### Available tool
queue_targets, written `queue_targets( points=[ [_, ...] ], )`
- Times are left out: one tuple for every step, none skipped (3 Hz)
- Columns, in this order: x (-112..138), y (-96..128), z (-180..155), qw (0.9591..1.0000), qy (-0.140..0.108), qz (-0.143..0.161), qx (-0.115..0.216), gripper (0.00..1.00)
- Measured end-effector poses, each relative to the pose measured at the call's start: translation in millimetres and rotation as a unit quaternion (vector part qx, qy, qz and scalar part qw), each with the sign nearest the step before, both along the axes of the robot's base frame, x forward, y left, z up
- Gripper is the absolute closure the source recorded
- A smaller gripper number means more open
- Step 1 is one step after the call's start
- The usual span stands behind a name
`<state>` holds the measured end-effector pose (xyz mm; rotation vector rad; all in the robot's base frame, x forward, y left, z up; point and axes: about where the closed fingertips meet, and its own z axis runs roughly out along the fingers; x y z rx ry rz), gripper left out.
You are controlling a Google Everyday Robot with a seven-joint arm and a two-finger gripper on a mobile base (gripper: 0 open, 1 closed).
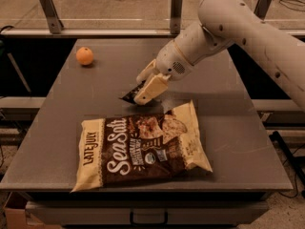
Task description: Move rxbar chocolate near brown chip bag
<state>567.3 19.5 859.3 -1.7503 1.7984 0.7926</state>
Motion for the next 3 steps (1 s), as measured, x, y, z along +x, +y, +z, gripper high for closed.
queue_targets(
  points=[
    [-5.6, 0.6, 0.8, 0.9999, 0.007, 0.006, -0.003, 0.36],
    [-8.3, 1.4, 0.8, 0.9999, 0.010, 0.009, -0.005, 0.12],
    [-5.1, -1.1, 2.7, 0.9999, 0.005, 0.005, -0.007, 0.00]
  ],
)
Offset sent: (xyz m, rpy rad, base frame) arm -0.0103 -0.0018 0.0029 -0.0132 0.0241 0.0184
